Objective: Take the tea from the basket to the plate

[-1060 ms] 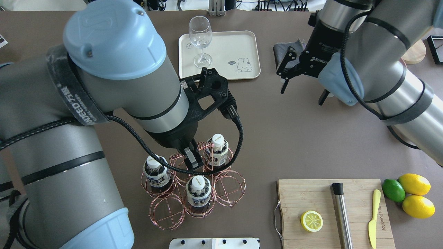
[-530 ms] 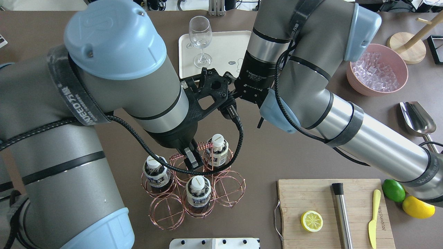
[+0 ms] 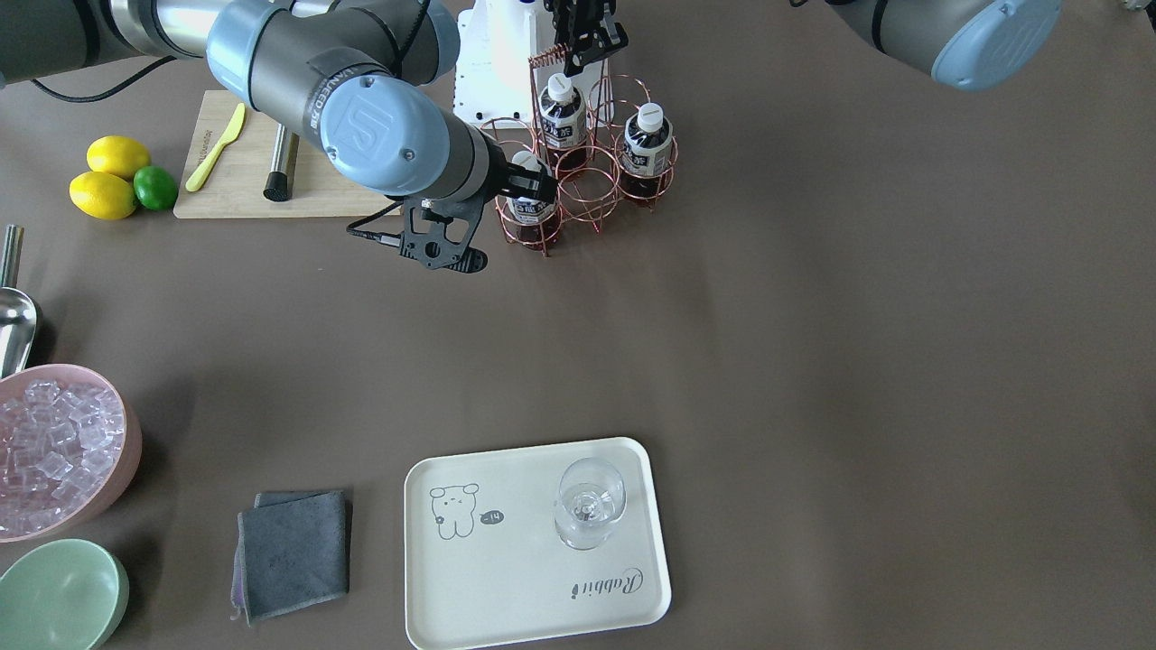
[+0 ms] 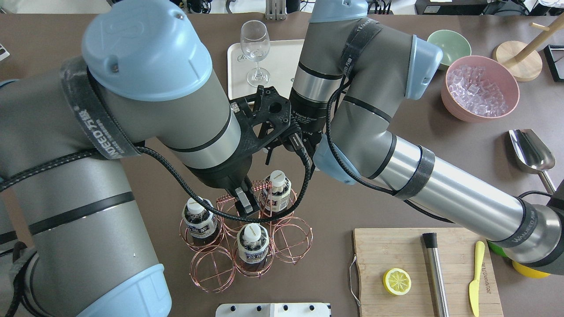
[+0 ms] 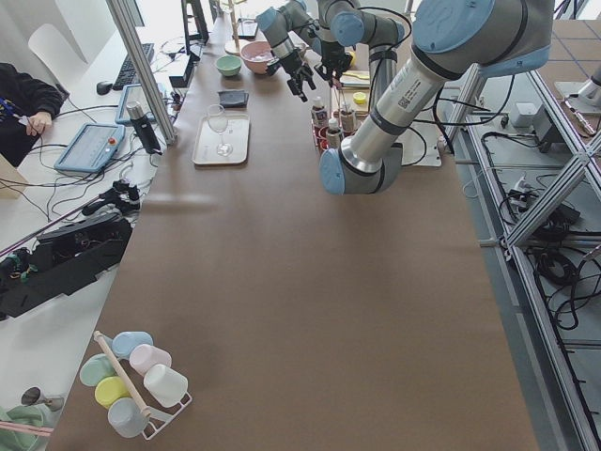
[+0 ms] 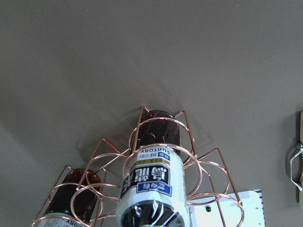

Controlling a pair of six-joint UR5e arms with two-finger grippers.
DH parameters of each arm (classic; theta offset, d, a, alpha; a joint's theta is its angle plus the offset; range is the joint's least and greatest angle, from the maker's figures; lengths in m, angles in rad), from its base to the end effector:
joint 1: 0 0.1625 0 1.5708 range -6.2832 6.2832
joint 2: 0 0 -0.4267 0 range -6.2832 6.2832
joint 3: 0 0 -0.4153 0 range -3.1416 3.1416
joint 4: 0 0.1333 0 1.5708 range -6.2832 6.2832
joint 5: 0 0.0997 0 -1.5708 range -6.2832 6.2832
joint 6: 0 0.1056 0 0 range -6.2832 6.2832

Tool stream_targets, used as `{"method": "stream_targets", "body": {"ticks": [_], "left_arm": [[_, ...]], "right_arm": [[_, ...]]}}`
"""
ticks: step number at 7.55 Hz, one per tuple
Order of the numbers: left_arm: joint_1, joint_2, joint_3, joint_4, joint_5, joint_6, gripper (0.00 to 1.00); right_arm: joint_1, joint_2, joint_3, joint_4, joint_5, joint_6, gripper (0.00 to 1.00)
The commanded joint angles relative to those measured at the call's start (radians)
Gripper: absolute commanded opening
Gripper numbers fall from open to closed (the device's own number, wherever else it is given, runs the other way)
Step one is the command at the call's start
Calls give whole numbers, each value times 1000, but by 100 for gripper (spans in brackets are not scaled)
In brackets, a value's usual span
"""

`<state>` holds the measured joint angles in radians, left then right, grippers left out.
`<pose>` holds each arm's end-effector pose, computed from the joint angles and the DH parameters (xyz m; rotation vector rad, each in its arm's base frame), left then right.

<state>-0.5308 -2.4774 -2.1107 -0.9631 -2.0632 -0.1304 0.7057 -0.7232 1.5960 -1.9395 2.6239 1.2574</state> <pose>0.4091 -0.3368 0.0015 0.4504 0.8815 1.0443 -0.5054 -0.4852 0.1243 -0.6744 -0.8979 0.0849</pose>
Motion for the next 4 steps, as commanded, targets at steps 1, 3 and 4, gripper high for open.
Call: {"method": "stream_targets", "body": {"ticks": [1,3,4], "left_arm": [[0,0,0,0,0,0,0],[0,0,1,-2,0,0,0],[0,0,1,0,0,0,0]], "right_arm": [[-29,2,1,5,25,0,87],[-29,2,2,4,25,0,56],[-26,4,4,4,28,0,41]]}}
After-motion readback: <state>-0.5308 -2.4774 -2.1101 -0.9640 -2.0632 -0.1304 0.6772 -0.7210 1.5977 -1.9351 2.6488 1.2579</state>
